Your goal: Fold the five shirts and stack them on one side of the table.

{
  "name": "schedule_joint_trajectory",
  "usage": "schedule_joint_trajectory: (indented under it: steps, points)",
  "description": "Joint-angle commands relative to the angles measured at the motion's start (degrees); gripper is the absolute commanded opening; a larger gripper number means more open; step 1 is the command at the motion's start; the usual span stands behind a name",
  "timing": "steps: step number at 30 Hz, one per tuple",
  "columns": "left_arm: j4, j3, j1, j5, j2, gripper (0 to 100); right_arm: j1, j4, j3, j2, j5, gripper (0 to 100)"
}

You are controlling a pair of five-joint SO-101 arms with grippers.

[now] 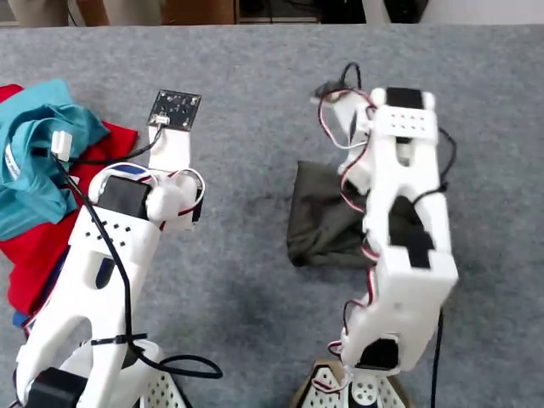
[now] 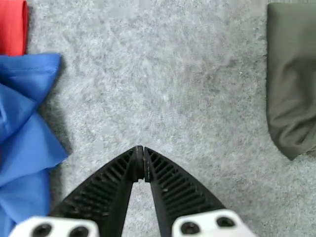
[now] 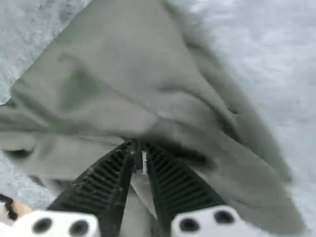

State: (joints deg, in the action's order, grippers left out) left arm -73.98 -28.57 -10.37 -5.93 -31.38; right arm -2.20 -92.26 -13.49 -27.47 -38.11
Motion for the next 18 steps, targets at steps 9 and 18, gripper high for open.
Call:
schedule_joint_trajectory:
  steps: [9, 18]
  points:
    - [-1.05, 1.67, 4.22, -0.44, -0.13, 2, -14.64, -10.20, 0.48, -2.07, -2.64, 0.2]
    - [-0.70, 1.76, 4.22, -0.26, -0.04, 2, -24.31, -9.67, 23.25, 15.78, -13.89, 0.2]
